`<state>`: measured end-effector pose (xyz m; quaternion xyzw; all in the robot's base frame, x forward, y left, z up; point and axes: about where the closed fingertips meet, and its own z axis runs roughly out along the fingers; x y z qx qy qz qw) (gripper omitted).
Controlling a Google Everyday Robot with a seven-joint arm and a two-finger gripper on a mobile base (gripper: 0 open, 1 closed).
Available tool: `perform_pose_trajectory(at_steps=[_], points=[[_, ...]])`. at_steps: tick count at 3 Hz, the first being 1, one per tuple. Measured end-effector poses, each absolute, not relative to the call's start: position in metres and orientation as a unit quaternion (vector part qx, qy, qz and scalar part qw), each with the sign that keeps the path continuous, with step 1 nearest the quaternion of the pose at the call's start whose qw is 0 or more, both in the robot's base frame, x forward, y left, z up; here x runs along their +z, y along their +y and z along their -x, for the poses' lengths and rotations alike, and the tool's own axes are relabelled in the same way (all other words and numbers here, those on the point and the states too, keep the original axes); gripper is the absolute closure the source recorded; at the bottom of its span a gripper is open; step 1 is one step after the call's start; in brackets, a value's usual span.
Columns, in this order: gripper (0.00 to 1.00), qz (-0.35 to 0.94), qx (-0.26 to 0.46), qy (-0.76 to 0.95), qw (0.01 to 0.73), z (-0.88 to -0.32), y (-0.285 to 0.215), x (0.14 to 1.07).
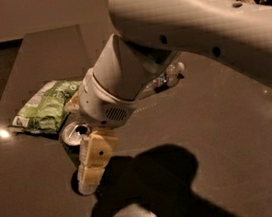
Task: Move green can near green jalapeno chip bag
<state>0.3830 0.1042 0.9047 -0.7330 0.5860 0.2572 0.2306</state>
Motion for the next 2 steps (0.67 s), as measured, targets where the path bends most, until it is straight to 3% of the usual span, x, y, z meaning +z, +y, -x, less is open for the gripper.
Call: perform_pose_trajectory(at_steps=[2], points=[[0.41, 0.727, 0.251, 0.593, 0.241, -0.399, 0.11, 0.914]])
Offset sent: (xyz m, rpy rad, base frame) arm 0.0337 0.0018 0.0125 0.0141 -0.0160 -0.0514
